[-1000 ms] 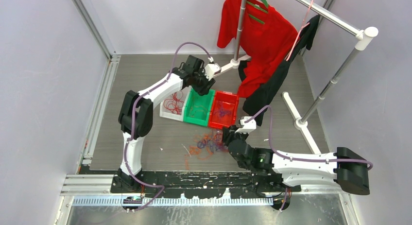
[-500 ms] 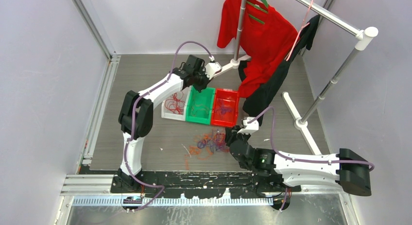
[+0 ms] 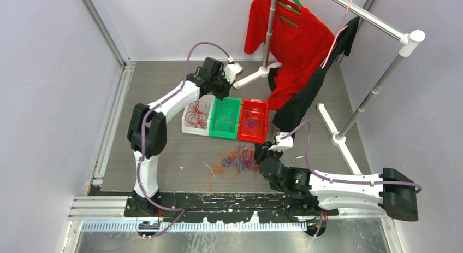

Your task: Untangle the cables

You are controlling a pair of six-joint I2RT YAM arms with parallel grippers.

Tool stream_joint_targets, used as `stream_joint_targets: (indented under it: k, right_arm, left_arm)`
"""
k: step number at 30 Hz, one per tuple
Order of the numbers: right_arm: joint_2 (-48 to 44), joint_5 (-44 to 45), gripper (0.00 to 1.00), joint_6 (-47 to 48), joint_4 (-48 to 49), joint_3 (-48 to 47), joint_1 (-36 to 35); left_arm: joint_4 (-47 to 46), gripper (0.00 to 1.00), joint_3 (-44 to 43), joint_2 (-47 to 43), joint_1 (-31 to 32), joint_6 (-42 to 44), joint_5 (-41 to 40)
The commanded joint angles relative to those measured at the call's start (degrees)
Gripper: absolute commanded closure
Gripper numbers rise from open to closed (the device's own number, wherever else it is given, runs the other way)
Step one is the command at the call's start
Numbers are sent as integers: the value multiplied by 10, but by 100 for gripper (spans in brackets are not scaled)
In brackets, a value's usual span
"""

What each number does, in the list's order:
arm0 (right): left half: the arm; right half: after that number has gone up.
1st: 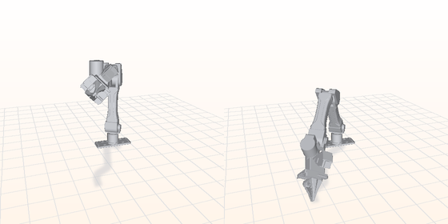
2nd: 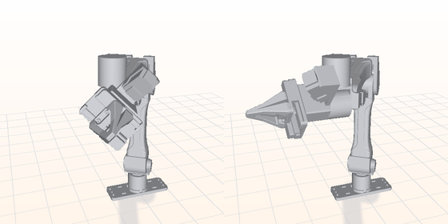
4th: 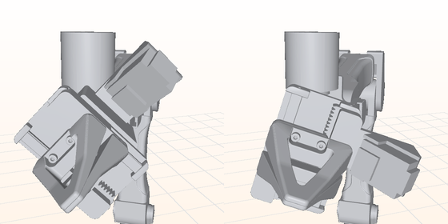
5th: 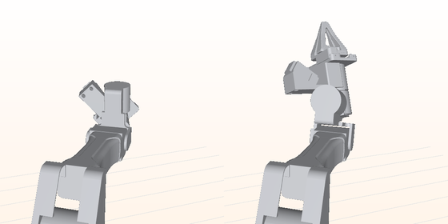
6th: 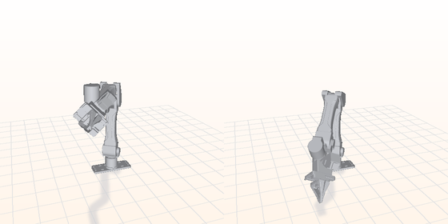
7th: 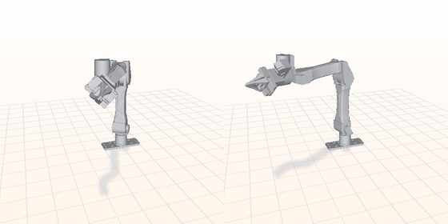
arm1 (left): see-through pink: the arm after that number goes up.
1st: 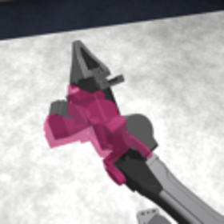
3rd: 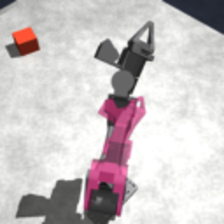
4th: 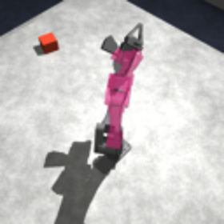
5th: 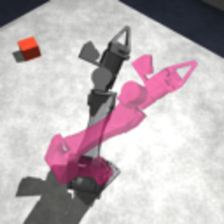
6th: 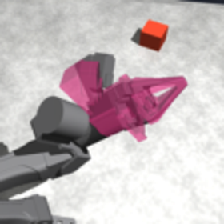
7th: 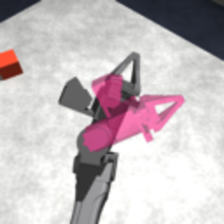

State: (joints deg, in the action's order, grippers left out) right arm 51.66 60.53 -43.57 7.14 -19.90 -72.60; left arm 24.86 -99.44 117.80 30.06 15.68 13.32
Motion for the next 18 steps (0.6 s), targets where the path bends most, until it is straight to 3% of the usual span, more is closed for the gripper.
stream_joint_targets:
  k: [1,8,12,16,18]
  right_arm:
    - [-13,30,79,-19,1,1,1]
    - [-15,31,79,-28,-4,3,1]
    - [-10,34,73,-30,-9,1,1]
    - [-12,36,72,-30,-18,-4,1]
    - [-17,38,72,-32,-20,-3,1]
  left_arm:
    - [3,100,4,-71,-12,-43,50]
    - [17,100,12,-85,-22,-70,91]
    - [9,66,11,-50,-5,-24,64]
    - [17,51,-21,-5,12,26,22]
    - [27,49,-44,17,13,32,1]
